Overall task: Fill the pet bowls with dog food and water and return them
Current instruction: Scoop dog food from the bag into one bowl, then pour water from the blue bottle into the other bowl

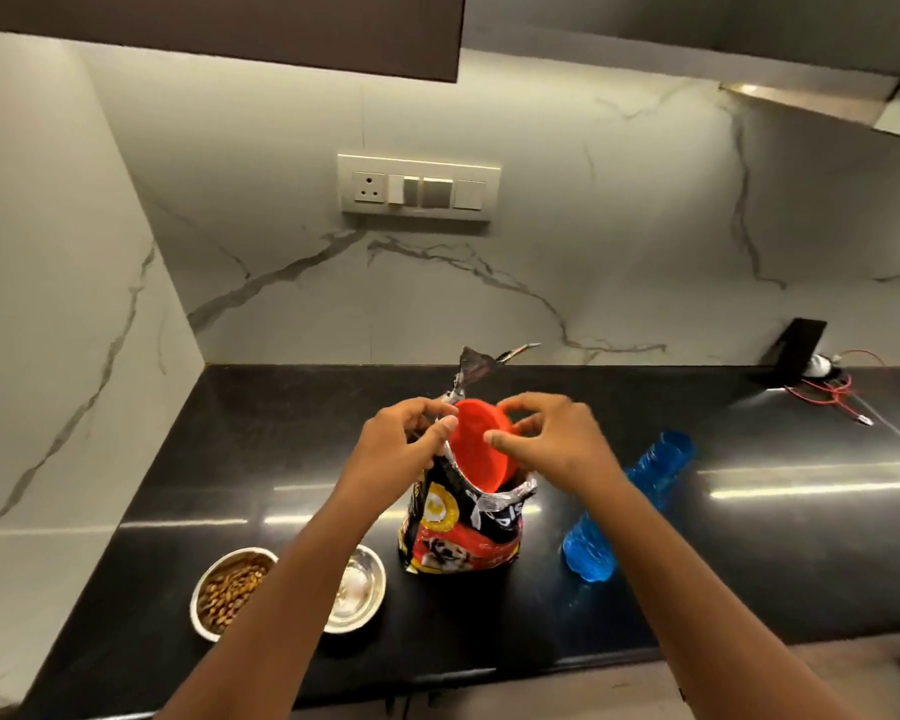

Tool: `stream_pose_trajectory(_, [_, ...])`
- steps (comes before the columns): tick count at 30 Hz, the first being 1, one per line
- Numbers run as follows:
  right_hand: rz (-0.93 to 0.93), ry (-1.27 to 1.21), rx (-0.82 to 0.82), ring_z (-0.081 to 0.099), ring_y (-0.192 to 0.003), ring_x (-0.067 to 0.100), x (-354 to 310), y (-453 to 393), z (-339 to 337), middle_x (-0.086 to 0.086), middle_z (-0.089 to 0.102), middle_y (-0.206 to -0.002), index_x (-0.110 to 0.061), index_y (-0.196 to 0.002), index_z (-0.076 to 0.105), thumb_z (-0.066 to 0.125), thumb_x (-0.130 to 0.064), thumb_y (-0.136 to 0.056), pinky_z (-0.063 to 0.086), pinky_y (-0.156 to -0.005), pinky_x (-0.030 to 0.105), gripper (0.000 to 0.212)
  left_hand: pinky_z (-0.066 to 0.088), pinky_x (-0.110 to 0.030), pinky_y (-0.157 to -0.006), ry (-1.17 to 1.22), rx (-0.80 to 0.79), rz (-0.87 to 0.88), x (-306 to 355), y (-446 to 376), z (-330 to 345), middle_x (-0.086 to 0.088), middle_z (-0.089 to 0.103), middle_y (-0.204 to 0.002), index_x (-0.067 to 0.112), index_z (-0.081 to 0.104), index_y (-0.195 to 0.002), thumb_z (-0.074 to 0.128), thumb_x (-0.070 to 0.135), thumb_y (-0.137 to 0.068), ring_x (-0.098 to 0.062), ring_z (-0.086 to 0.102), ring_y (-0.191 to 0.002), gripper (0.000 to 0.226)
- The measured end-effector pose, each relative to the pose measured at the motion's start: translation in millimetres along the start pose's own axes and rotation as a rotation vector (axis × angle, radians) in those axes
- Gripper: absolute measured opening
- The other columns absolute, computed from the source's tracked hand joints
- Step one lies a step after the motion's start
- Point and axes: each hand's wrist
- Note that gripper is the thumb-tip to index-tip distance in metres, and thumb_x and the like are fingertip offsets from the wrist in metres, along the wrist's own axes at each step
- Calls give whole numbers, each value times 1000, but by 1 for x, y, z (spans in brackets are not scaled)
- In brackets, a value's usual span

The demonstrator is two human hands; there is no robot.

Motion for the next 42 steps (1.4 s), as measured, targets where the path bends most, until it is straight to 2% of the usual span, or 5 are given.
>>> stream_pose_trajectory(5, [-15, 72, -3, 70, -85, 7, 0, -10, 11, -8, 76, -89, -28, -95, 77, 82, -39, -81, 61, -86, 39, 19, 45, -16, -57, -57, 74, 16, 3, -2, 3, 5, 73, -76, 27, 72, -106, 63, 32, -96, 5, 63, -60, 14])
stream_pose_trajectory(16, [-113, -119, 152, 73, -83, 3, 8, 5, -18, -8, 77, -91, -24, -112, 75, 79, -29, -88, 63, -80, 26, 25, 61, -29, -77, -36, -62, 125, 54, 6, 27, 5, 75, -82, 29, 69, -114, 65, 36, -93, -7, 72, -77, 22])
stream_pose_trajectory(28, [41, -20, 787, 70, -78, 8, 79, 83, -111, -7, 74, -88, -25, -116, 73, 71, -24, -93, 55, -77, 25, 23, 56, -17, -69, 61, -285, 181, 77, 22, 107, 11, 67, -89, 29, 63, -123, 64, 32, -95, -4, 67, -81, 29])
stream_pose_trajectory(36, [310, -233, 54, 60, -124, 20, 175, 90, -35, -2, 59, -136, -44, -143, 41, 94, -31, -68, 50, -106, 44, 93, 60, -38, -85, 32, -386, -144, 15, 28, 169, 3, 70, -103, 27, 58, -127, 67, 35, -92, -13, 68, -95, 37])
stream_pose_trajectory(42, [228, -355, 75, 62, -117, 9, 188, 66, 5, -13, 62, -128, -33, -139, 39, 93, -52, -58, 52, -104, 42, 99, 55, -33, -82, 42, -332, -305, -10, 34, 190, 0, 65, -111, 27, 53, -128, 68, 33, -91, -9, 63, -95, 40])
Point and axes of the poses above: each hand's wrist, its own y-axis away from the middle knuckle, its own z-axis out of the palm, x = y × z
